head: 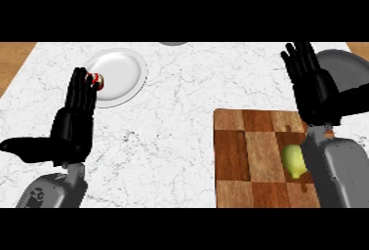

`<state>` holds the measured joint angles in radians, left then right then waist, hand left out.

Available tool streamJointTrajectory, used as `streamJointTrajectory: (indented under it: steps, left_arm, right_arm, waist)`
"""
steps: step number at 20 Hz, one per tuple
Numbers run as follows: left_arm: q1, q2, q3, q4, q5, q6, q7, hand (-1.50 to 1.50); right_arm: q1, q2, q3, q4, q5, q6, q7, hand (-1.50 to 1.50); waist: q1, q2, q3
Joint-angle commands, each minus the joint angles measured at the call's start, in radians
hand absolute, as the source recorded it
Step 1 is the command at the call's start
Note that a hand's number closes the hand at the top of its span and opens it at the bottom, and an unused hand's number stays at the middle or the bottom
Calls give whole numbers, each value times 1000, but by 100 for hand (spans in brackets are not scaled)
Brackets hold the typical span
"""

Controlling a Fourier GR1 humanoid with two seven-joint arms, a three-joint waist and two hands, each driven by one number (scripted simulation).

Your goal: Pick the lemon from the cutting board and place it in the pan

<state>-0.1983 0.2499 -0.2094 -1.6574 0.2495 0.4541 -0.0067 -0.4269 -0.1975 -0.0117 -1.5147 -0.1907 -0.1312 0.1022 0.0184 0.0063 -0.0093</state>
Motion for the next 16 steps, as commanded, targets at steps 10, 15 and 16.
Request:
streamJointTrajectory:
  steps: [10, 15, 16]
  left_arm:
    - [73, 155, 70, 112, -6, -105, 36, 0]
    - [59, 182, 114, 154, 15, -136, 32, 0]
    - [37, 184, 101, 116, 10, -134, 59, 0]
  right_arm:
    - [356, -304, -58, -78, 272, 170, -698, -150]
    - [599, -326, -189, -114, 325, 56, -1009, -150]
    - [656, -352, -235, -117, 315, 62, -1048, -150]
  waist:
    - [-98, -11, 16]
    - [-104, -12, 12]
    - [-98, -15, 12]
